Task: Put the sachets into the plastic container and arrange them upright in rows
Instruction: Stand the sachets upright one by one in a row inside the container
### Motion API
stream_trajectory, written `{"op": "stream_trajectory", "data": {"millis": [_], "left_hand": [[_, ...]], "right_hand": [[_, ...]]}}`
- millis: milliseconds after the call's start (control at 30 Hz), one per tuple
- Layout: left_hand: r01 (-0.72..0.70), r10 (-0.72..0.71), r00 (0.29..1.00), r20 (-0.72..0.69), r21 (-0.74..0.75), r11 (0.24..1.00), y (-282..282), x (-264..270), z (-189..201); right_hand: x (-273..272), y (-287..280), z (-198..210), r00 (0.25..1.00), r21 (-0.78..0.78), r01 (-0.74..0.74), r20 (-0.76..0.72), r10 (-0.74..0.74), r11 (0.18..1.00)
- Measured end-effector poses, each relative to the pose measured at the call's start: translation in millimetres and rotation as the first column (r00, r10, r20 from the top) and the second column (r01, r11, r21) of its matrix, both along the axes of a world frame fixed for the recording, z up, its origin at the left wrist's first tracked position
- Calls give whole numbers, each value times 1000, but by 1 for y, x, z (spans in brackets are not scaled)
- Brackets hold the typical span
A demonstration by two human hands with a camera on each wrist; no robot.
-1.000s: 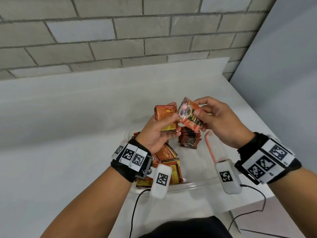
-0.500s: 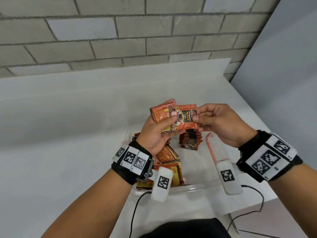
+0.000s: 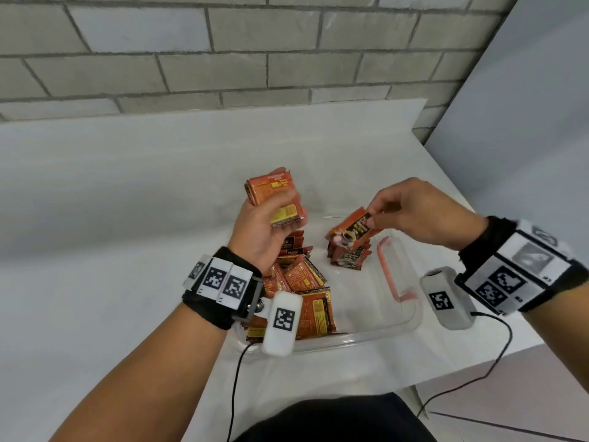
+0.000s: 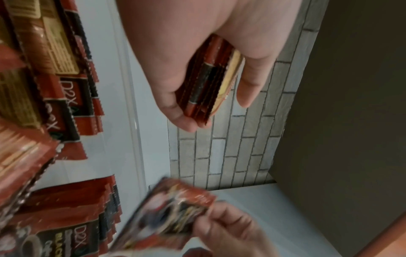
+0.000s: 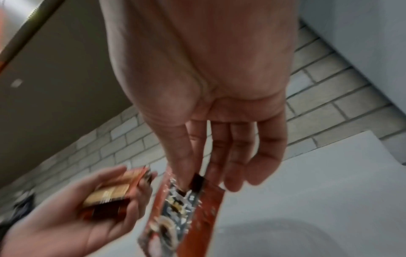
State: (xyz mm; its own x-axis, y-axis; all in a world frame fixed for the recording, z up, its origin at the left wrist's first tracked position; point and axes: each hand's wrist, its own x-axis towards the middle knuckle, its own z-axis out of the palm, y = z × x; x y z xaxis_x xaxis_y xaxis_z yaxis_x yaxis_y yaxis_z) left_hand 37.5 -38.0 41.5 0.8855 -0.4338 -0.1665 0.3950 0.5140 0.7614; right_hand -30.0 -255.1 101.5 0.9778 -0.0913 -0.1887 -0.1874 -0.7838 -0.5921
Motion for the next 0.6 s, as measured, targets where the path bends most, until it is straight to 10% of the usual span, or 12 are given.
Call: {"op": "stream_trajectory", "data": {"millis": [233,600], "left_hand": [[12,-11,1000,-17,43,999,5,-3,1],[29,-26,999,-45,77,997,8,-9,0]], "right_hand": [[4,20,-33,956,-437,-260,-241,166,861],[14,33,-48,916,-572,-382,-340,214,726]]}}
